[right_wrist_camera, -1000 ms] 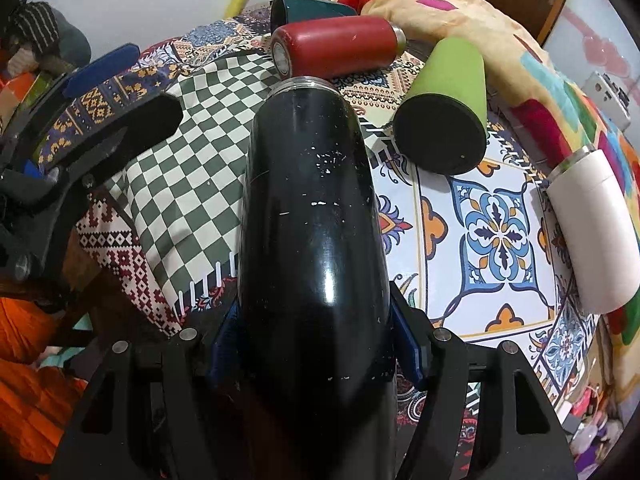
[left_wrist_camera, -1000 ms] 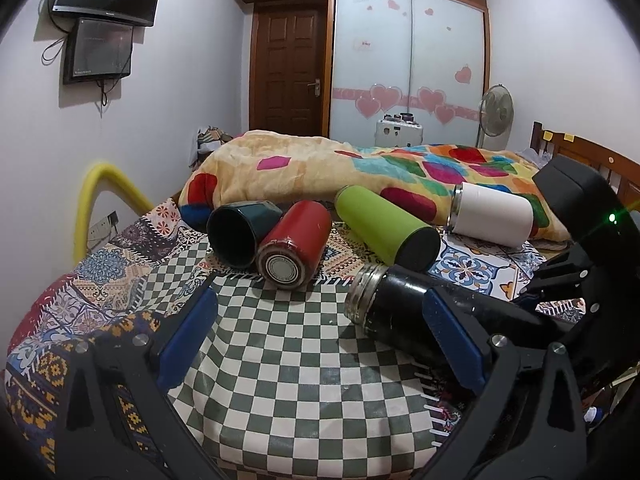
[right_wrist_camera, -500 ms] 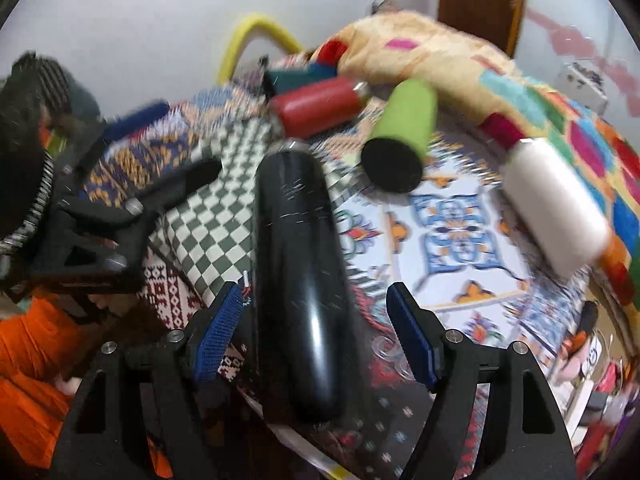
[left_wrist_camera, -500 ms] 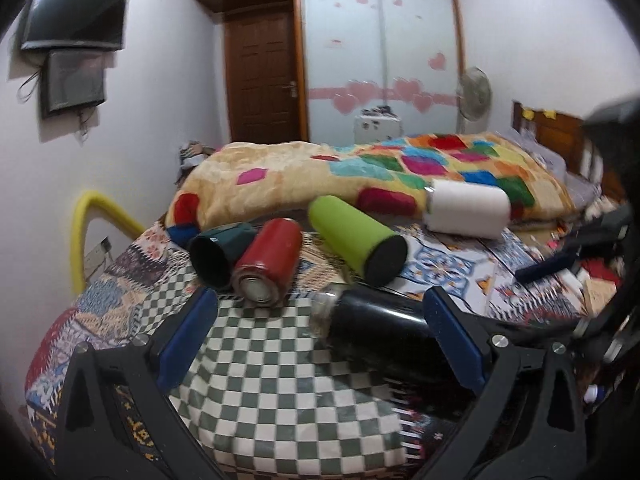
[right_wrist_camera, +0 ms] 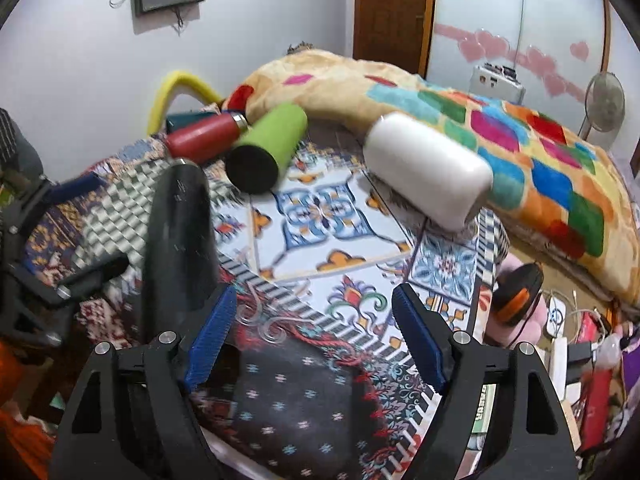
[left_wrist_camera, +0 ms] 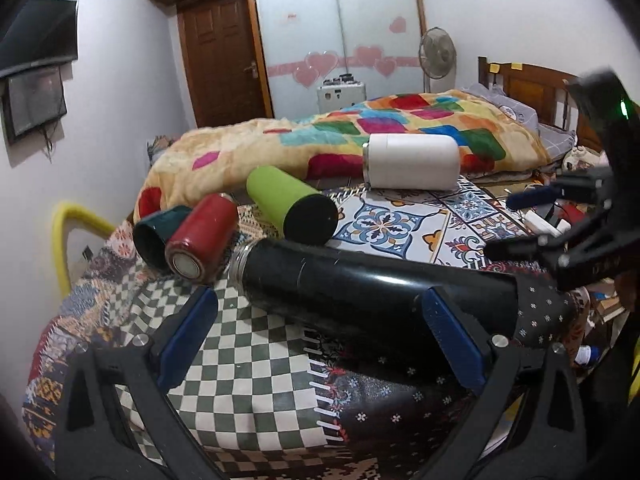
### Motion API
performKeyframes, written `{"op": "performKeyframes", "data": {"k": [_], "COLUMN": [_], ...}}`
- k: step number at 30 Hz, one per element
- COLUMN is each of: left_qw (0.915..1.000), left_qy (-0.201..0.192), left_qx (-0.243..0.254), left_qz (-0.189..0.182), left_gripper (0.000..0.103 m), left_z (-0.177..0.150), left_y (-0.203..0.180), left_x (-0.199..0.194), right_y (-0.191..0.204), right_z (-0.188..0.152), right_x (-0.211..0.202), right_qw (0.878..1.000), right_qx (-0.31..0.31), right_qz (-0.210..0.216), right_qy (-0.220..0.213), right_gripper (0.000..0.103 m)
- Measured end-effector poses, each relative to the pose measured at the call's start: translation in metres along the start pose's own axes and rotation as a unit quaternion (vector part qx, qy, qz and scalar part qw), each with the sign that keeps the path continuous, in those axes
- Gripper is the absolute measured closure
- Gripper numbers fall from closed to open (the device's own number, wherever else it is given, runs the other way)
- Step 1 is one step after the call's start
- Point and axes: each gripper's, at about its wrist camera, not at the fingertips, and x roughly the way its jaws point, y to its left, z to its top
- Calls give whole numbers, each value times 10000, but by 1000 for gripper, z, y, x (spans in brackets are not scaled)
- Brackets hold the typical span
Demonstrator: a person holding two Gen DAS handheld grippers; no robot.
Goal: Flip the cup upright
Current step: 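Lift the black thermos with the right gripper, tilting its cap end up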
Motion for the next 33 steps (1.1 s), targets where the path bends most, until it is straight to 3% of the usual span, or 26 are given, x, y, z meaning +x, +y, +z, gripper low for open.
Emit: {"op": "performKeyframes", "data": {"k": [6,14,17,19,22,29,31,33], "left_qw": [9995,9965,9955,9972,9974,9960,9953,9956], "left_qy": [200,515,775,728,701,618,639,651], "left_qx": [-202,-601,-416,-138,167,566,644,582], "left_qz": [121,-279,-346,-28,67,-325,-338,-346], "left_gripper": [0,0,0,0,0,0,5,16], "left_z": [7,11,11,11,8,15,20,25], "left_y": [11,22,13,5,-4,-17,-20,-17], "left_x": [16,26,35,36,38,41,44,43], "right_y": [-7,16,27,34,43,28,18,10], "right_z": [-11,-23,-25,-27,-29,-40,-44,-46], "right_x": [-2,-8,-5,-2,0,-3,-9,-15], "right_qw": [9982,9968,9950,9941,9932,9946,9953,9958], "right_qx": [296,114,65,22,-56,207,318,394], "right_qz": [513,712,917,1013,1077,884,732,571], "right_qy": [-119,-352,-393,-392,-441,-505,-554,-603], "right_gripper": [26,26,25,26,26,26,26,26]}}
